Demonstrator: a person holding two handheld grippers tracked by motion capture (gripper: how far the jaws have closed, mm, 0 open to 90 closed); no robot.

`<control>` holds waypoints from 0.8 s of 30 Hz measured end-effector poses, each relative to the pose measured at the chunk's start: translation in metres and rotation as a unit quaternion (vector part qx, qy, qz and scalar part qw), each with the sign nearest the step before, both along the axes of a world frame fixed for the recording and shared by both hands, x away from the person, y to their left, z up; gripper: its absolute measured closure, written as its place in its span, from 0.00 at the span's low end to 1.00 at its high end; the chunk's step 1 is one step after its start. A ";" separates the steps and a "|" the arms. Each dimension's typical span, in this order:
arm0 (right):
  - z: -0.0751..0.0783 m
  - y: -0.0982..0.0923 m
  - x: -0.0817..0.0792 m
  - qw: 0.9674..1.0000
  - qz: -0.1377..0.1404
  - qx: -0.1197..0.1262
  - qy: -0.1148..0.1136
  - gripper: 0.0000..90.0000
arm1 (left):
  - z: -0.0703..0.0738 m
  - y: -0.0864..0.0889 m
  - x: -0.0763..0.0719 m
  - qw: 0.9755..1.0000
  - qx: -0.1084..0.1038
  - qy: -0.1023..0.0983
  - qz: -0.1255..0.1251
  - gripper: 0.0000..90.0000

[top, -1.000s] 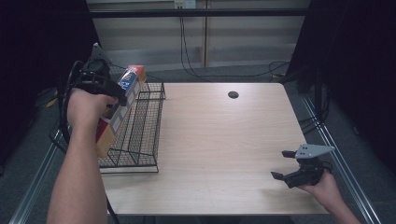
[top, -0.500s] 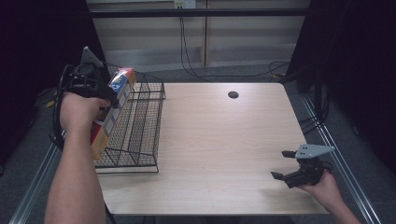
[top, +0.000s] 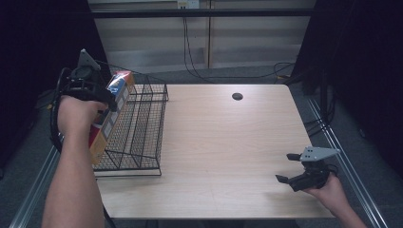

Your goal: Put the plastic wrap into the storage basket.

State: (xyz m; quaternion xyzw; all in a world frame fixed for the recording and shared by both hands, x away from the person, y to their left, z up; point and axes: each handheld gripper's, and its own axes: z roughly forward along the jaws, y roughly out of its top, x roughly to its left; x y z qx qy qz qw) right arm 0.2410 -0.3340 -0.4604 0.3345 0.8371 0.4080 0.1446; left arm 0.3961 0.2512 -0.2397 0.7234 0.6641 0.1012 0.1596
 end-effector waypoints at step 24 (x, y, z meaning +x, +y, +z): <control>-0.001 0.002 0.001 1.000 0.000 -0.003 -0.001 0.08 | -0.006 0.017 -0.001 0.999 -0.001 -0.007 0.034 0.48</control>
